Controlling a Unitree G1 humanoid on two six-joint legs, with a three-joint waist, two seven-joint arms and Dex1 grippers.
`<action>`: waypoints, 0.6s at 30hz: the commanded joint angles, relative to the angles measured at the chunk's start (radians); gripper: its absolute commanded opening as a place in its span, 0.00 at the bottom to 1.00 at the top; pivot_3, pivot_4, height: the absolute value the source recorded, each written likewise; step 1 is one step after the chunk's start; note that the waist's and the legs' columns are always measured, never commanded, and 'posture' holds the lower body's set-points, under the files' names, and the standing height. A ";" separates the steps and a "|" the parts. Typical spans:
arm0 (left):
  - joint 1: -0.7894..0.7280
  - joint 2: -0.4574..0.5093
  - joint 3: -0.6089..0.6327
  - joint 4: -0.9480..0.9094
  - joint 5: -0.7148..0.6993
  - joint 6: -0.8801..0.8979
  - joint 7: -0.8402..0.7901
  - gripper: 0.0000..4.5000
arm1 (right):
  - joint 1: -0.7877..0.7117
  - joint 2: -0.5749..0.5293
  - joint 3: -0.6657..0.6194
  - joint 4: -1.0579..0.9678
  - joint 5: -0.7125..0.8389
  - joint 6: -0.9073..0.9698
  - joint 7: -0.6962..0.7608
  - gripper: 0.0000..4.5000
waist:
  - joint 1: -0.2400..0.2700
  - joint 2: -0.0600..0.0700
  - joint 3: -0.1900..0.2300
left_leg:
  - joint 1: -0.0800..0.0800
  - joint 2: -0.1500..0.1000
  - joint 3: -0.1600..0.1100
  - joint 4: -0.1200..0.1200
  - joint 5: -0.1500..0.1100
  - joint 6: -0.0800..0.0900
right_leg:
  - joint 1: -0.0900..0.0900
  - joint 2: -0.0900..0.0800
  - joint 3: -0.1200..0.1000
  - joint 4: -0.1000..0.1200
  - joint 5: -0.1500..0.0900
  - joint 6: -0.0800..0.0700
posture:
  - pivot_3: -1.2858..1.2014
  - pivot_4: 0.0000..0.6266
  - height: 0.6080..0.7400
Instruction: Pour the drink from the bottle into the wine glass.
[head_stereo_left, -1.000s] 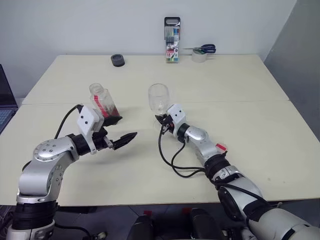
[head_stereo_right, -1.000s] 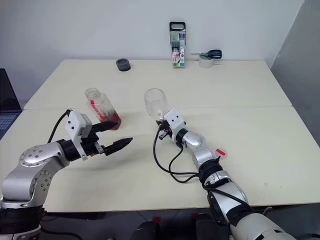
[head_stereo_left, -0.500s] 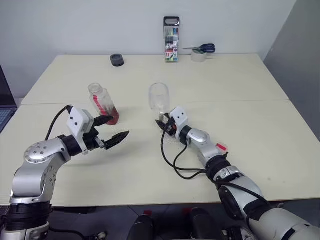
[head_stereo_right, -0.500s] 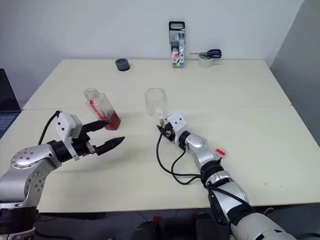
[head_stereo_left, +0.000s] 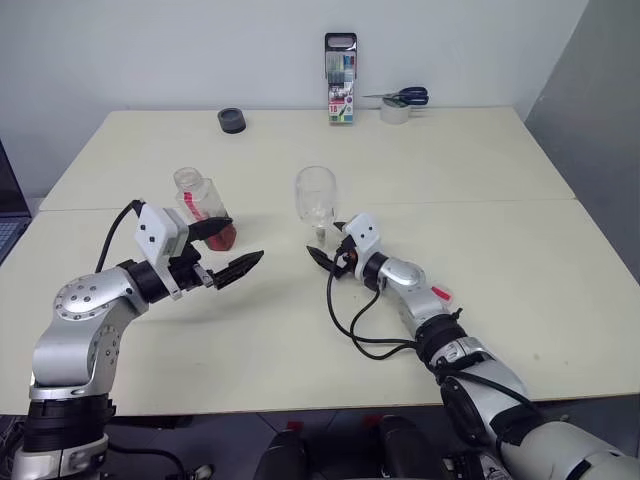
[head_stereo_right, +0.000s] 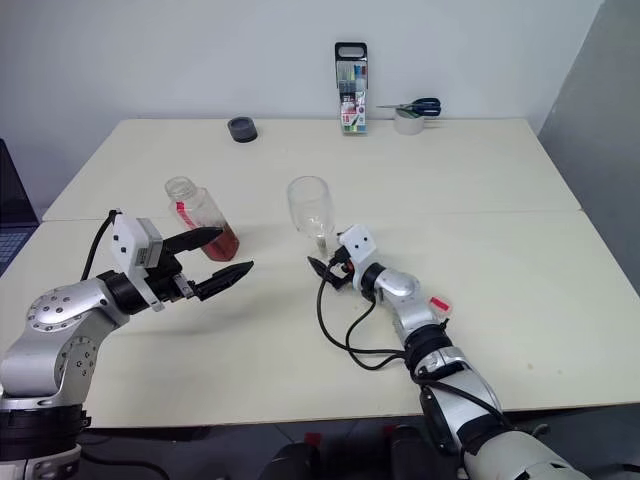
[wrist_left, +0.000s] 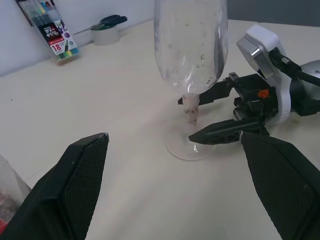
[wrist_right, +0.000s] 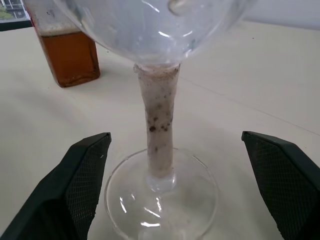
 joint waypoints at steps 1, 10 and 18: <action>-0.027 -0.011 0.007 -0.036 -0.025 0.009 0.029 1.00 | 0.021 -0.012 -0.006 -0.092 0.019 0.020 0.032 0.99 | 0.000 0.000 0.000 | 0.000 0.000 0.000 0.000 0.000 0.000 | 0.000 0.000 0.000 0.000 0.000 0.000 | 0.52 0.24 1.00; -0.036 -0.044 0.013 -0.067 -0.047 0.021 0.072 1.00 | 0.124 -0.047 0.017 -0.257 0.006 0.090 0.048 0.99 | 0.000 0.000 0.000 | 0.000 0.000 0.000 0.000 0.000 0.000 | 0.000 0.000 0.000 -0.001 0.000 0.000 | 0.52 0.24 1.00; -0.029 -0.099 -0.010 -0.092 -0.039 0.009 0.132 1.00 | 0.214 -0.154 0.056 -0.483 -0.012 0.197 0.101 0.99 | 0.005 0.000 0.000 | -0.001 0.000 0.000 0.000 0.000 0.000 | 0.001 -0.001 0.000 -0.002 0.000 0.000 | 0.52 0.24 1.00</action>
